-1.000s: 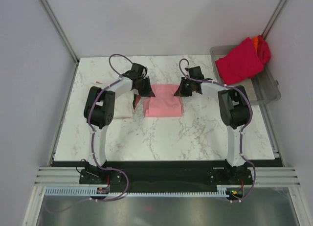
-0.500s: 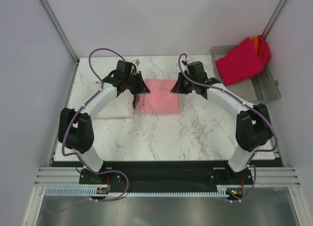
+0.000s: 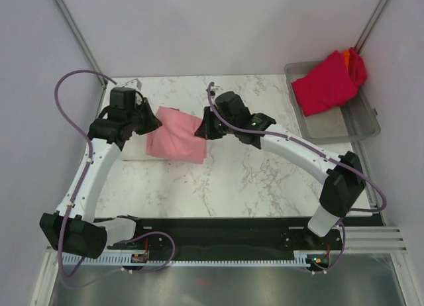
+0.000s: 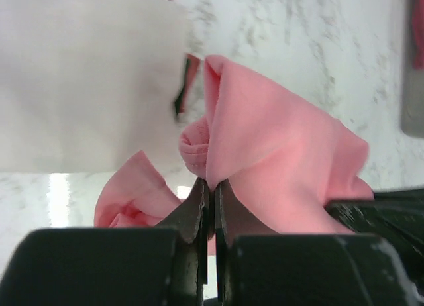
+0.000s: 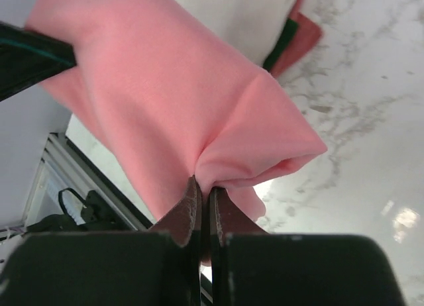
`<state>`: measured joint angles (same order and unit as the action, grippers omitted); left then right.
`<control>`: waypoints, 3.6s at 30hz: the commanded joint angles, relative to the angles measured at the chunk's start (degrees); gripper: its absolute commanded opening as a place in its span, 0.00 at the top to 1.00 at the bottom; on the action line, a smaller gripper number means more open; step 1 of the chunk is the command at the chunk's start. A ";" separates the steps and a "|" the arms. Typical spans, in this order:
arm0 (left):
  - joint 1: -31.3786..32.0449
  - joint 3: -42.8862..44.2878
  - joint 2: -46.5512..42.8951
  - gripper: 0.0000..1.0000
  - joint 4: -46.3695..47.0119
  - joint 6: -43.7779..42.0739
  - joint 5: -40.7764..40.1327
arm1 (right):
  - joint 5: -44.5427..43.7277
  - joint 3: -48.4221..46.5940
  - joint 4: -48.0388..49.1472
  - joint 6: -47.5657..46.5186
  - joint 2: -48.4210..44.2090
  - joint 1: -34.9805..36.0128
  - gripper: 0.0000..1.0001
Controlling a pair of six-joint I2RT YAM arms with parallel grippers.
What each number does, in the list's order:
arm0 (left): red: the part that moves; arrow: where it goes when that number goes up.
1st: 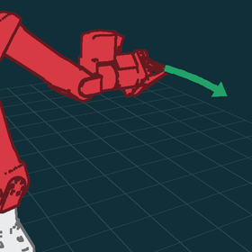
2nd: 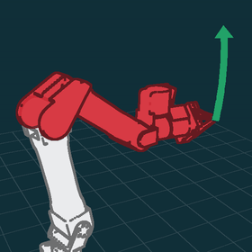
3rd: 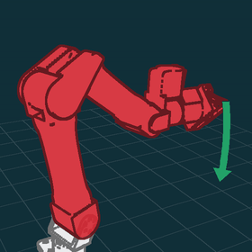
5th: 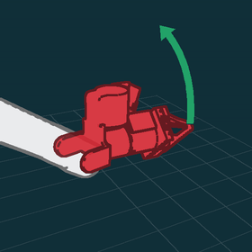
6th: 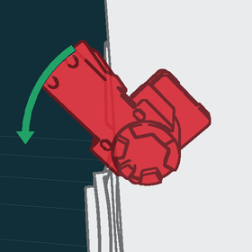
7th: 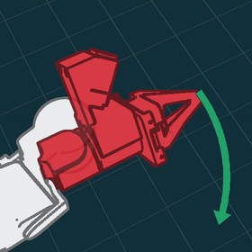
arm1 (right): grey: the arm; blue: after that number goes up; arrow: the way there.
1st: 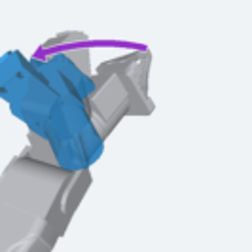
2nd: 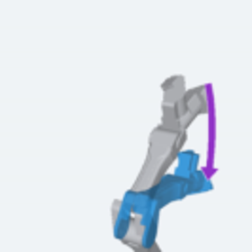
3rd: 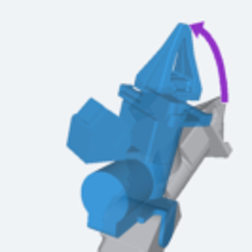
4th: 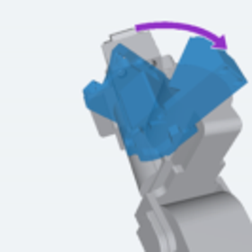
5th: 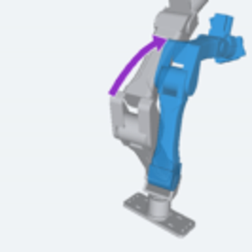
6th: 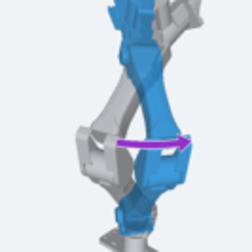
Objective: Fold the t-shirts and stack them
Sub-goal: Neatly place the folded tshirt to the corner
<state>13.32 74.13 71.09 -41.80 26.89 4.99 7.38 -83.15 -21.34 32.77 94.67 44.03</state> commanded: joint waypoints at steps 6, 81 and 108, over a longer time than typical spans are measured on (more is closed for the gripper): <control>-17.61 -0.48 -0.17 0.98 -6.71 -6.24 -6.84 | -6.85 -18.25 2.09 6.07 14.74 8.61 1.00; -16.40 -21.48 22.35 0.21 51.47 16.09 27.79 | -9.31 38.51 9.83 -6.14 -34.82 -15.99 0.30; 9.53 4.27 37.98 0.30 14.73 -1.67 5.64 | -10.80 38.59 7.98 -7.37 -34.82 -16.87 0.32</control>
<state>22.48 74.87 107.79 -24.16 28.58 12.05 -2.66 -44.49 -14.22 26.09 60.31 27.46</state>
